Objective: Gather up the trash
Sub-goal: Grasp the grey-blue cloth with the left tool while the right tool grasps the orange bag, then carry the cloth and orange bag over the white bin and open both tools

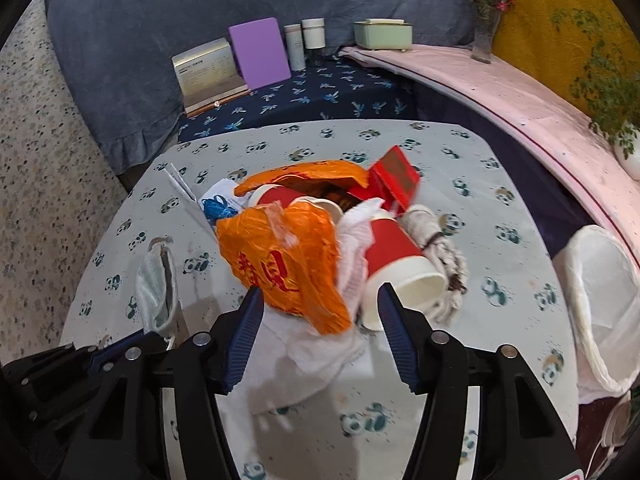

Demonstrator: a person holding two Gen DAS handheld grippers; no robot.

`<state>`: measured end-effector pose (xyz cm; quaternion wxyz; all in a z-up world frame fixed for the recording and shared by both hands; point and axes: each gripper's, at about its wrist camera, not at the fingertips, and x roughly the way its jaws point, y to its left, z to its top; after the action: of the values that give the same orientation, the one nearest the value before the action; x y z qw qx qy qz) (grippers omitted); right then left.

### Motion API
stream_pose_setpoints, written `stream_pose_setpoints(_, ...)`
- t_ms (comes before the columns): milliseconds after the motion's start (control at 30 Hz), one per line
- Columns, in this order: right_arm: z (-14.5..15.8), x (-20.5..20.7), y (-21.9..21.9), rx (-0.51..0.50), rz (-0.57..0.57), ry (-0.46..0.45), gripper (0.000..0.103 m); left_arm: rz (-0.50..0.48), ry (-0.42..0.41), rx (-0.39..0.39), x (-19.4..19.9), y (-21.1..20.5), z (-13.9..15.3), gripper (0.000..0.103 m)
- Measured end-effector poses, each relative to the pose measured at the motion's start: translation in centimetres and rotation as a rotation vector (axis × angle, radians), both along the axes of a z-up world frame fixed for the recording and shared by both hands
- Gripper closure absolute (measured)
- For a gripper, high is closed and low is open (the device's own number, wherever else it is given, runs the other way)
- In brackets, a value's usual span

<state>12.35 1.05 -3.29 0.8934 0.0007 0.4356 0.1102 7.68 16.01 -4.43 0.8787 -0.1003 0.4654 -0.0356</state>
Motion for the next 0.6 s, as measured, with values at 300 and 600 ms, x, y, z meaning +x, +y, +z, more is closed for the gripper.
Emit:
stream_pose_setpoints(300, -1.2, 0.4, -0.3, 0.032, -0.012, 0.04, 0.096, -0.001, -0.024, 0.002, 0.2, 0.0, 0.9, 0.099)
stream_pose_setpoints(600, 3.6, -3.0, -5.2, 0.06, -0.109, -0.085, 0.097, -0.079, -0.081, 0.0, -0.7, -3.3, 3.3, 0.099)
